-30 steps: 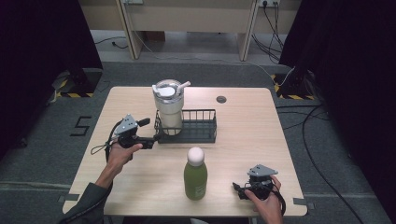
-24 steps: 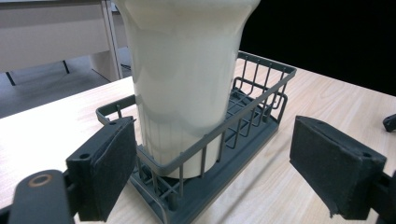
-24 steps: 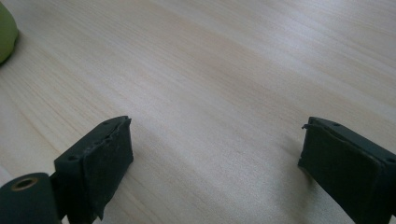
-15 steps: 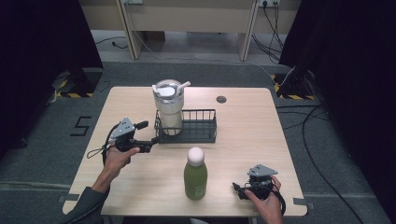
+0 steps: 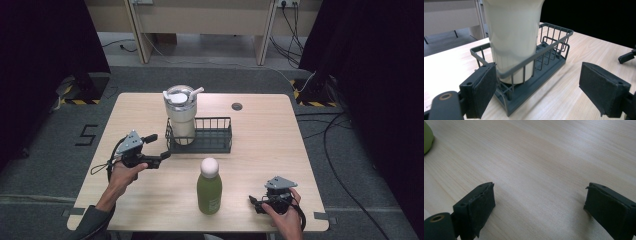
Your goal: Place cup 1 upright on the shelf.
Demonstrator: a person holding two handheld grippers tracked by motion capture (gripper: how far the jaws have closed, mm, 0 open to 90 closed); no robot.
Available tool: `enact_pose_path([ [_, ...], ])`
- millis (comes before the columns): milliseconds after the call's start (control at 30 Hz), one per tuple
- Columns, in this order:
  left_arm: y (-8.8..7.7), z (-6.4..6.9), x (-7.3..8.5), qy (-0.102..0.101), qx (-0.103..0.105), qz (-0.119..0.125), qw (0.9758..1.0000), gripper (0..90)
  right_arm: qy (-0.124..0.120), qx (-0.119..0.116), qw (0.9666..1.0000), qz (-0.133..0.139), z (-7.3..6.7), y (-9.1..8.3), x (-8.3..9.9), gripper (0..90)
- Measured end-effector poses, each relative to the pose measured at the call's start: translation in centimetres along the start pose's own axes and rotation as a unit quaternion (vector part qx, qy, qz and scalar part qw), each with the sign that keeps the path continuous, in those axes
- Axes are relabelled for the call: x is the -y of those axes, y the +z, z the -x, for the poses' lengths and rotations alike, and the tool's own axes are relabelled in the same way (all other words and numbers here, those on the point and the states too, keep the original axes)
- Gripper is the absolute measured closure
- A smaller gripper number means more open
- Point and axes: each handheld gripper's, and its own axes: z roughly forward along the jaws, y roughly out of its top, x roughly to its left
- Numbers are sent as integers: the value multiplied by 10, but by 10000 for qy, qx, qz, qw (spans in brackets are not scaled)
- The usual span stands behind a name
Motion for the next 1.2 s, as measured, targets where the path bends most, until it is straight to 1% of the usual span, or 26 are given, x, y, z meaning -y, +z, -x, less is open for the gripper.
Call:
enact_pose_path([
  [67, -1, 0, 1, -20, -1, 3, 10000, 145, 1, 3, 10000, 0, 0, 0, 0, 93],
  [167, -4, 1, 5, 16, -35, -70, 10000, 145, -4, -1, 10000, 2, 0, 0, 0, 94],
  [367, -10, 3, 12, -28, -52, -75, 10000, 144, 4, 0, 10000, 0, 0, 0, 0, 93],
  [633, -16, 6, 23, -16, -107, -106, 9999, 145, -8, 2, 10000, -5, 0, 0, 0, 93],
  [700, -16, 6, 25, -54, -87, -93, 9999, 145, -29, 3, 10000, 6, 0, 0, 0, 93],
  [967, -19, 9, 33, -39, -87, -166, 9998, 144, -31, -1, 10000, 0, 0, 0, 0, 92],
  [1200, -24, 8, 41, -128, -75, -170, 9997, 144, -27, -2, 10000, -3, 0, 1, -1, 91],
])
